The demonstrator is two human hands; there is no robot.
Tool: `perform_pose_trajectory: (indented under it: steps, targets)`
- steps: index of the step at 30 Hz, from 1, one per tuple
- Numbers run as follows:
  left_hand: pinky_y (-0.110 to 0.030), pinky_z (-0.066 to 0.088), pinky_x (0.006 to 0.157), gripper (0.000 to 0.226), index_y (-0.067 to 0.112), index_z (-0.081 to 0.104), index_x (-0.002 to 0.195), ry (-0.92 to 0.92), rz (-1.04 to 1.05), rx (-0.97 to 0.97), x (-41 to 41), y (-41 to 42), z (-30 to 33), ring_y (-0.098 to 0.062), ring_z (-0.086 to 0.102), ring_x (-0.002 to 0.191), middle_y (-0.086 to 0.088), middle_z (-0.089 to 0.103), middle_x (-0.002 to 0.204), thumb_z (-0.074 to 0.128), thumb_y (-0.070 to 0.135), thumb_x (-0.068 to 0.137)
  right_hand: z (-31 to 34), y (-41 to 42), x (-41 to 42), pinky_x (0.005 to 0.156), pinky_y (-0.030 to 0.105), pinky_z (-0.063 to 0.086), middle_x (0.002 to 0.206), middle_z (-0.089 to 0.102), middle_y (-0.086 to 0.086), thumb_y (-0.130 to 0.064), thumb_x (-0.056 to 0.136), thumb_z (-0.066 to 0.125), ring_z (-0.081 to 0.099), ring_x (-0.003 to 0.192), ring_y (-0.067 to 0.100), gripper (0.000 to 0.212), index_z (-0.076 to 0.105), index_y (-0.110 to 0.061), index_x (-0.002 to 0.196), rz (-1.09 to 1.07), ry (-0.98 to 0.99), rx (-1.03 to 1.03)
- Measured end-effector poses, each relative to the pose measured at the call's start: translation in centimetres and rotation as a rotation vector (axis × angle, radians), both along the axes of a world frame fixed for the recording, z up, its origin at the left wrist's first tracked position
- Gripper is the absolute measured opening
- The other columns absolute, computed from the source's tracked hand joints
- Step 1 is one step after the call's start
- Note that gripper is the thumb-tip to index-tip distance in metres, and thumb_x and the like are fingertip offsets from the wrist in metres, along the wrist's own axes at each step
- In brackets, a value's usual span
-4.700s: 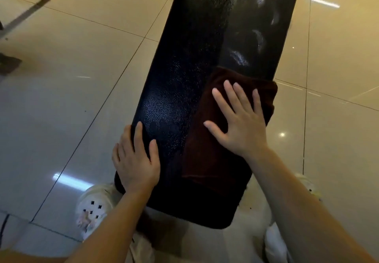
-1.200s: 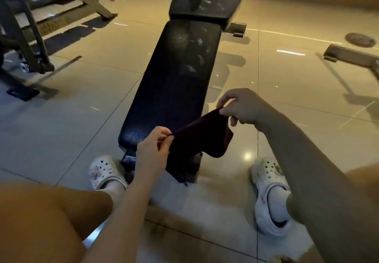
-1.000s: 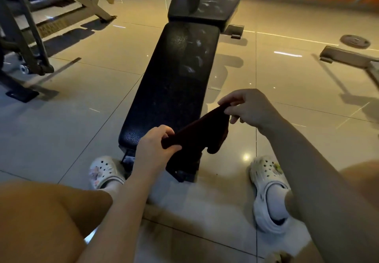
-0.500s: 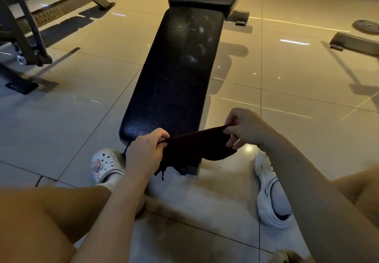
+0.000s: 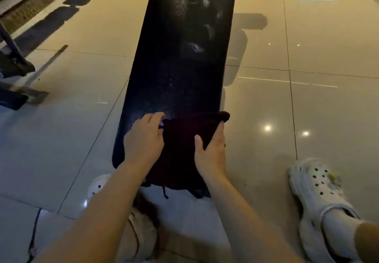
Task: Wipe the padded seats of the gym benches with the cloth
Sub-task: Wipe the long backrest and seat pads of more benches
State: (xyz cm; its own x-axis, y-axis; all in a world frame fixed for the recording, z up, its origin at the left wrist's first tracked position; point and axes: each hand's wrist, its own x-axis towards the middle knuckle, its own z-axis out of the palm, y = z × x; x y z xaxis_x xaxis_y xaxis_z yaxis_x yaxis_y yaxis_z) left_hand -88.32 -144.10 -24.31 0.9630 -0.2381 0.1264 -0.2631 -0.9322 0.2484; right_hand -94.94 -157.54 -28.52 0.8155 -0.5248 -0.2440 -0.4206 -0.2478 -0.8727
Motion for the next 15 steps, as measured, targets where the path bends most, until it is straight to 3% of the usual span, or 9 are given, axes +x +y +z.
perform_pose_trajectory:
  steps: [3,6,9,11,15]
  targets:
    - [-0.041,0.045,0.086,0.038,0.012,0.057,0.130,-0.049,-0.083,-0.077,0.4,0.9,-2.1,-0.032,0.056,0.113,-0.011,0.059,0.127,0.059,0.017,0.093,-2.5,1.4,0.3,0.108,0.017,0.018,0.163,0.014,-0.003,-0.035,0.100,0.047,0.018,0.147,0.012,0.072,0.003,-0.022,0.156,-0.106,-0.108,-0.054]
    - [-0.050,0.039,0.101,0.048,0.014,0.051,0.137,-0.020,-0.038,-0.085,3.0,0.2,-2.5,-0.032,0.046,0.128,-0.012,0.050,0.140,0.044,0.035,0.094,-3.8,1.3,0.5,0.107,0.024,0.030,0.160,0.017,-0.004,-0.041,0.098,0.045,0.027,0.146,0.018,0.071,0.008,-0.020,0.155,-0.145,-0.192,-0.103]
    - [-0.052,0.009,0.118,0.066,0.031,0.021,0.153,0.141,0.026,0.050,6.3,-1.7,-2.6,-0.022,0.011,0.149,-0.002,0.015,0.162,0.021,0.055,0.091,-3.7,1.4,1.4,0.100,0.034,0.045,0.154,0.019,-0.005,-0.047,0.099,0.041,0.039,0.140,0.026,0.070,0.011,-0.016,0.155,-0.218,-0.209,-0.150]
    - [-0.048,-0.008,0.118,0.071,0.041,-0.005,0.147,0.278,0.061,0.084,7.8,-2.2,-3.4,-0.010,-0.014,0.148,0.010,-0.012,0.162,0.008,0.067,0.082,-3.0,1.0,2.7,0.094,0.037,0.051,0.155,0.030,0.005,-0.046,0.099,0.039,0.046,0.135,0.028,0.066,0.017,-0.014,0.153,-0.243,-0.186,-0.147]
    - [-0.042,-0.019,0.114,0.074,0.046,-0.015,0.136,0.332,0.105,0.031,8.7,-2.1,-4.3,0.003,-0.026,0.136,0.023,-0.028,0.145,-0.004,0.072,0.067,-1.5,-2.3,6.7,0.097,0.027,0.041,0.153,0.037,0.010,-0.044,0.097,0.035,0.043,0.136,0.024,0.068,0.019,-0.012,0.154,-0.141,-0.160,-0.155]
